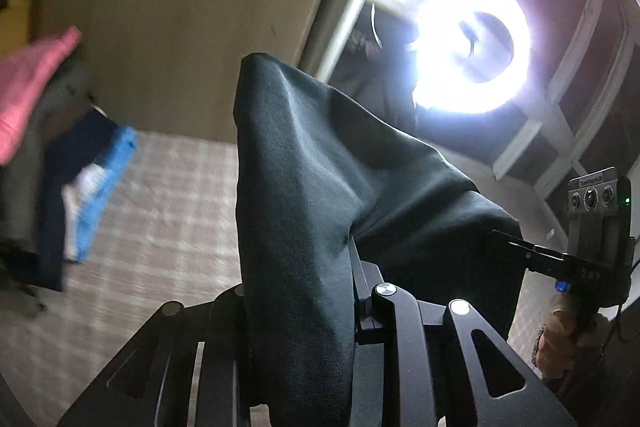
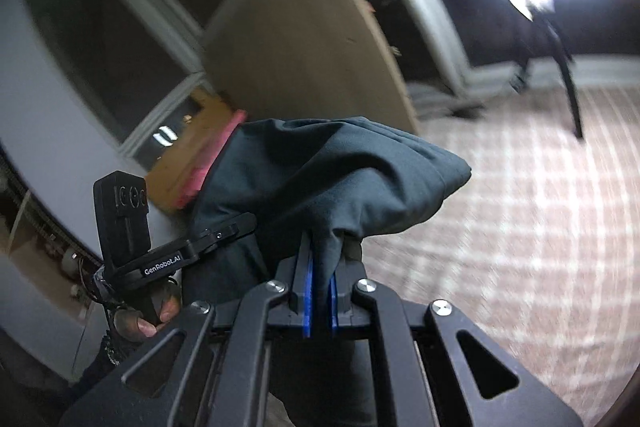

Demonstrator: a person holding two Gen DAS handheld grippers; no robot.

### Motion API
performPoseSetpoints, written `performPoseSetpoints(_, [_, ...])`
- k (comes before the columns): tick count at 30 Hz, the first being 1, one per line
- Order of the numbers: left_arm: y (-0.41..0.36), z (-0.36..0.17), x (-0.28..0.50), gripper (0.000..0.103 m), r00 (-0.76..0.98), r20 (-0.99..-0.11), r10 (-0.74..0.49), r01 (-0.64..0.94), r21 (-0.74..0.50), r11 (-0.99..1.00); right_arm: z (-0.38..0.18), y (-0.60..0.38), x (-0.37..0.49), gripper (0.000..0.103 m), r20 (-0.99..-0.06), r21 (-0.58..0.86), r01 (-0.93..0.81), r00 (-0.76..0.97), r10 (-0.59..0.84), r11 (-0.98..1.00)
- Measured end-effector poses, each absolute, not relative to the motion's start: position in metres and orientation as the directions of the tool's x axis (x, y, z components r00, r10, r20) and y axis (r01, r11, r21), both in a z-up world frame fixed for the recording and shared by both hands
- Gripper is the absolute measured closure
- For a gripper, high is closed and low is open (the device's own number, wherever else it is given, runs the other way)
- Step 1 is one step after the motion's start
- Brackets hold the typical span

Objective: Fold clothes
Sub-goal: 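Lift the folded trousers and carry them onto the clothes stack with both grippers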

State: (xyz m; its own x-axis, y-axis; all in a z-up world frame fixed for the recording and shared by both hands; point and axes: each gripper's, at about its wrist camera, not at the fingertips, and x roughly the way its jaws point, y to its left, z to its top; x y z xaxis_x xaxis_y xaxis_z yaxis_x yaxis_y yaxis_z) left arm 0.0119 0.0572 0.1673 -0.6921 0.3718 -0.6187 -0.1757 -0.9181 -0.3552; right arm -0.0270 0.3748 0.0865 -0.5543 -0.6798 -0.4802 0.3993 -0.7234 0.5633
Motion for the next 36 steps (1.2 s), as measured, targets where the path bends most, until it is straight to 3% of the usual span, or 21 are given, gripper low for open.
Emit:
performPoseSetpoints(10, [-0.08,0.269,0.045,0.081,-0.834,-0.511,0.209,-0.081,-0.262,-0.962,0.182,0.225,-0.043,0.097,-0.399,0.41,0.613,-0.545,-0.738,-0.675])
performPoseSetpoints(17, [-0.198,0.318,0.027,0.081,-0.871,-0.469,0.146,-0.067,-0.18,-0.981,0.22,0.09,-0.084,0.097,-0.365,0.348,0.647,-0.572,-0.734,-0.678])
performPoseSetpoints(24, [-0.299,0.31,-0.021,0.08,-0.864,-0.48,0.154,-0.064,-0.2,-0.978,0.22,-0.007,-0.132,0.097,-0.399,0.289,0.616,-0.618,-0.677,-0.733])
performPoseSetpoints(27, [-0.324,0.272,-0.063,0.073,-0.817,-0.564,0.121,-0.031,-0.168,-0.985,0.191,-0.037,-0.168,0.096,-0.479,0.249,0.577,-0.625,-0.616,-0.778])
performPoseSetpoints(29, [-0.337,0.229,-0.104,0.073,-0.735,-0.678,0.023,0.068,-0.107,-0.992,0.159,-0.058,-0.197,0.091,-0.589,0.244,0.559,-0.564,-0.579,-0.792])
performPoseSetpoints(31, [-0.348,0.203,-0.121,0.073,-0.687,-0.726,-0.035,0.123,-0.069,-0.99,0.126,-0.066,-0.221,0.091,-0.688,0.266,0.547,-0.47,-0.554,-0.794])
performPoseSetpoints(33, [-0.359,0.191,-0.122,0.07,-0.697,-0.717,-0.024,0.131,-0.095,-0.987,0.118,-0.049,-0.228,0.086,-0.667,0.341,0.534,-0.443,-0.599,-0.774])
performPoseSetpoints(35, [-0.366,0.195,-0.112,0.069,-0.733,-0.68,0.003,0.114,-0.128,-0.985,0.126,-0.019,-0.23,0.063,-0.605,0.432,0.512,-0.446,-0.66,-0.742])
performPoseSetpoints(36, [-0.367,0.199,-0.109,0.069,-0.746,-0.666,0.02,0.098,-0.139,-0.985,0.132,-0.006,-0.235,0.059,-0.57,0.472,0.502,-0.454,-0.685,-0.725])
